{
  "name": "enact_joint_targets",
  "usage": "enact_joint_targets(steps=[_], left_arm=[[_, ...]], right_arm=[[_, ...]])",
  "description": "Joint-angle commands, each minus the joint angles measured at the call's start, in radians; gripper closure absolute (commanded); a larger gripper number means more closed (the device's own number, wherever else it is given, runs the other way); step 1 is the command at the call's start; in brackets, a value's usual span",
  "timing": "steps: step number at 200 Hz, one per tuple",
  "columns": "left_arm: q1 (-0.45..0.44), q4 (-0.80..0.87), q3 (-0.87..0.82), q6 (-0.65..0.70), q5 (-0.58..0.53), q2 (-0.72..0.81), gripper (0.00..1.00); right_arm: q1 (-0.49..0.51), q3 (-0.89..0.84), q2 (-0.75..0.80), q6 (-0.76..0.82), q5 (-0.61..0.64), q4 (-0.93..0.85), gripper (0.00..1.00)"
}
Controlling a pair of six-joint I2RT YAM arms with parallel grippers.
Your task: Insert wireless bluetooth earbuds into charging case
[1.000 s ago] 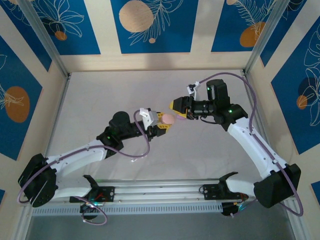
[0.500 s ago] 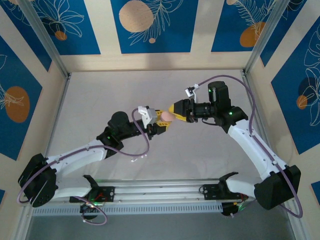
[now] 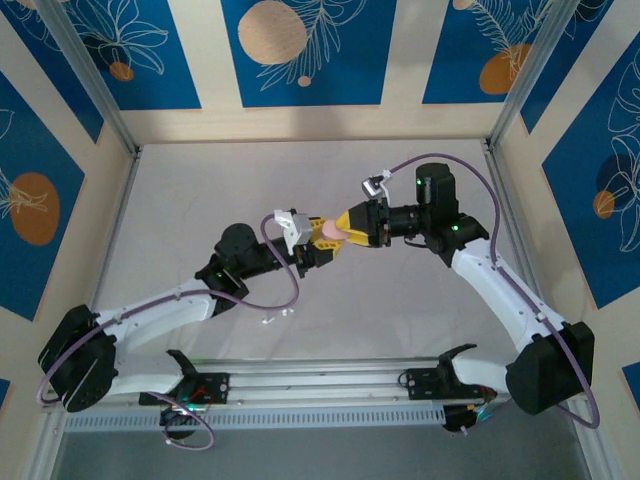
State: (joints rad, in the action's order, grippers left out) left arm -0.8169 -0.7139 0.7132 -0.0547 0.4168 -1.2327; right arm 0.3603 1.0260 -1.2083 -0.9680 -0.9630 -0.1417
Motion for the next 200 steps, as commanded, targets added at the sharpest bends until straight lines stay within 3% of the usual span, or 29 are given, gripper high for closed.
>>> enact_joint_targets(steps=[1, 30, 78, 136, 159, 200], left_arm=[[-0.012, -0.071, 0.006, -0.012, -0.018, 0.006, 0.73], [-0.011, -0.062, 0.006, -0.013, -0.023, 0.004, 0.73], [-0.011, -0.022, 0.015, 0.002, -0.023, 0.006, 0.71], [-0.011, 0.063, 0.022, 0.035, -0.072, 0.020, 0.59], [-0.012, 0.098, 0.022, 0.054, -0.096, 0.035, 0.48], [-0.011, 0.145, 0.011, 0.083, -0.147, 0.067, 0.44]], right_arm=[[0.006, -0.017, -0.007, -0.025, -0.060, 0.019, 0.52], [0.012, -0.015, -0.011, -0.025, -0.078, 0.032, 0.48], [0.011, -0.007, -0.016, -0.005, -0.044, -0.003, 0.70], [-0.013, -0.017, 0.003, -0.016, 0.030, 0.002, 0.82], [-0.025, -0.036, 0.012, -0.043, 0.066, 0.037, 0.83], [-0.056, -0.087, 0.023, -0.093, 0.152, 0.100, 0.84]])
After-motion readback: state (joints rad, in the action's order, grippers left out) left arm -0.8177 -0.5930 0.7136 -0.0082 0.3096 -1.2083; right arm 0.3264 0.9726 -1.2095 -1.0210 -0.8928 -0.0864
